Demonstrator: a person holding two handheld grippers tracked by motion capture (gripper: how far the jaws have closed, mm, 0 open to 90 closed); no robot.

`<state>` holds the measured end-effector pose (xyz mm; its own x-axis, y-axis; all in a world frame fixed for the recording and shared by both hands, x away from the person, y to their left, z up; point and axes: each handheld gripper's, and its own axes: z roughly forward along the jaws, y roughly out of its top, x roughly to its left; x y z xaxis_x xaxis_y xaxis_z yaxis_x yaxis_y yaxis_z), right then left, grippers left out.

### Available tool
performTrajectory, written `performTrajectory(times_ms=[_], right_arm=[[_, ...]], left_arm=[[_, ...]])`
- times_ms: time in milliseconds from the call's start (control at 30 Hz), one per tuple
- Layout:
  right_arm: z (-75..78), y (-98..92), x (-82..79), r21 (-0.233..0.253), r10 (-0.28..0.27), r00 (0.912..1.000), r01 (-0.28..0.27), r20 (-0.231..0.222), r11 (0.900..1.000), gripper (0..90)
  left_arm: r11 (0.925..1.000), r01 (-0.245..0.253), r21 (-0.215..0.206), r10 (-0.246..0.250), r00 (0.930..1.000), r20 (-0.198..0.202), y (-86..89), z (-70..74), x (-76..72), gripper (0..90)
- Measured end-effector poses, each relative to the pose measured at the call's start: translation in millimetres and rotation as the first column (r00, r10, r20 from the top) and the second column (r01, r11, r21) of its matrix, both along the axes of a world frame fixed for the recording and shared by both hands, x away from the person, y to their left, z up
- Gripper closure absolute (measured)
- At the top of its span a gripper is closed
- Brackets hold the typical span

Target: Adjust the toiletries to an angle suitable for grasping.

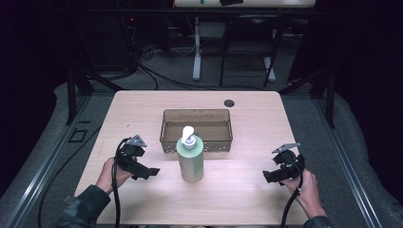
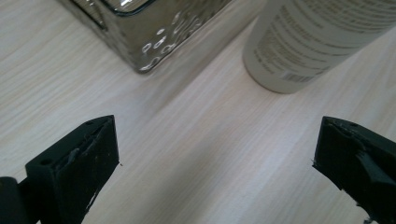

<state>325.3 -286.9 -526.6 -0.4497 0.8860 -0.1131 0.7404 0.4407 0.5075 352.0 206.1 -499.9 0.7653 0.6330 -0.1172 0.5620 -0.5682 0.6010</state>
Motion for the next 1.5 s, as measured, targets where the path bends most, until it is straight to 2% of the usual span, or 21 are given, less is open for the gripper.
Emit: performTrajectory(times_ms=[200,733,933,1100,1500], right_arm=[[0.0,0.1,0.3,-0.004,0.003,1.0000,-0.003,-0.002,1.000,2.4],[-0.2,1.3,0.7,-0.010,0.004,0.9999,-0.004,-0.010,1.000,2.9],[-0.3,1.2,1.1,-0.013,0.004,1.0000,-0.004,-0.009,1.000,3.0],[0.5,1.4,1.4,-0.015,0.005,1.0000,-0.005,-0.007,1.000,3.2],[-0.1,0.7,2.4,-0.014,0.004,0.9999,-0.004,-0.010,1.000,3.2]], left_arm=[[0.9986,0.053,-0.007,-0.053,0.9986,0.000,-14.3,5.1,-5.9,0.0],[0.9923,0.120,-0.030,-0.119,0.9924,0.032,-39.2,19.6,-13.0,0.0],[0.9895,0.135,-0.051,-0.133,0.9899,0.050,-47.1,26.2,-13.5,0.0],[0.9864,0.148,-0.072,-0.142,0.9866,0.081,-56.4,34.1,-13.7,0.0],[0.9761,0.182,-0.118,-0.166,0.9765,0.138,-75.9,46.7,-12.9,0.0]])
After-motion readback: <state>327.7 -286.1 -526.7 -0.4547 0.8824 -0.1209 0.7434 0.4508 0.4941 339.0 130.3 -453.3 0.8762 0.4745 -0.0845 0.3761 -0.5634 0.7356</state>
